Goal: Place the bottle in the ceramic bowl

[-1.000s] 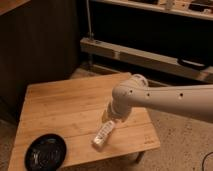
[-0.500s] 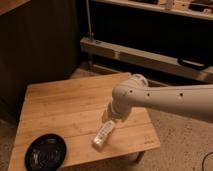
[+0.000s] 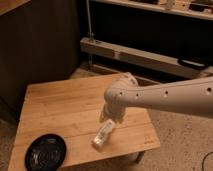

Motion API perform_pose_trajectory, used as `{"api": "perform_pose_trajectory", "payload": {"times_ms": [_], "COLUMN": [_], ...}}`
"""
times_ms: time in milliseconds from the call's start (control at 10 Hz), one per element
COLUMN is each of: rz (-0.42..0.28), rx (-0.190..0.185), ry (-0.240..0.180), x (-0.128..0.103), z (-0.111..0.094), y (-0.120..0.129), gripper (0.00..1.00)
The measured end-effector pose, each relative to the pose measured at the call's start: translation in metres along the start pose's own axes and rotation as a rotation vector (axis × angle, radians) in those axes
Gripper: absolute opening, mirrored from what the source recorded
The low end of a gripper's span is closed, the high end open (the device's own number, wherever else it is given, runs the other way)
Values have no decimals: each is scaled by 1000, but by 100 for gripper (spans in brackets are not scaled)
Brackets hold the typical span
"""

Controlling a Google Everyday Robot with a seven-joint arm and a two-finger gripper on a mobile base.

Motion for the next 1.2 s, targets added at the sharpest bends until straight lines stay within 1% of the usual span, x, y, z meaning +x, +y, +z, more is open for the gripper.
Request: {"api": "perform_pose_trajectory", "payload": {"times_ms": [200, 400, 600, 900, 1000, 1200], "rz": [15, 37, 44, 37, 34, 28], "rx": [-9, -24, -33, -41, -46, -52], "ry": [14, 28, 47, 76, 94, 114], "x": [3, 6, 9, 11, 13, 16], "z": [14, 36, 49, 65, 74, 83], "y": [3, -2, -1, 7, 11, 15], "gripper": [65, 65, 65, 65, 65, 65]}}
